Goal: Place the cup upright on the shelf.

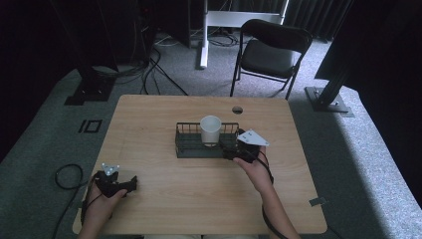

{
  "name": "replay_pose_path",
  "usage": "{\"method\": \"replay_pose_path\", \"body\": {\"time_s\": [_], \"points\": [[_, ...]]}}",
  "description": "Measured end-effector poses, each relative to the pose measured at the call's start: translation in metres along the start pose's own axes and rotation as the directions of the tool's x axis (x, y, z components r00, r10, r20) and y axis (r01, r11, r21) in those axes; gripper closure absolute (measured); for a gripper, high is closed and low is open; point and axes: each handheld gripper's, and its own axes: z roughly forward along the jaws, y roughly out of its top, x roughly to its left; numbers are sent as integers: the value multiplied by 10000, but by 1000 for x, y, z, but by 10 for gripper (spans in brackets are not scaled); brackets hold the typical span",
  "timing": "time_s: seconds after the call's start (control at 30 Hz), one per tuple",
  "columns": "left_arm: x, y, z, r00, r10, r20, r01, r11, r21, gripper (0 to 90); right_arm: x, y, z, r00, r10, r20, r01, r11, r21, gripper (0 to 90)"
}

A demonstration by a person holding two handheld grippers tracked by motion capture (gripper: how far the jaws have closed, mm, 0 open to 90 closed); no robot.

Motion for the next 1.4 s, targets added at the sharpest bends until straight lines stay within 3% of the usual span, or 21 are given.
{"method": "replay_pose_path", "body": {"time_s": [0.4, 1.03, 1.4], "points": [[0, 0, 0, 10000, 1, 0, -1, 10000, 1, 20, -14, -12, -19, 9996, 88, 285, -90, 9999, 61, 113], [0, 0, 0, 10000, 17, -2, -17, 10000, 15, 20, -35, -46, -41, 9962, 421, 766, -458, 9978, 475, 114], [0, 0, 0, 10000, 20, -3, -20, 10000, 17, 21, -45, -68, -56, 9942, 517, 941, -618, 9922, 1080, 126]]}}
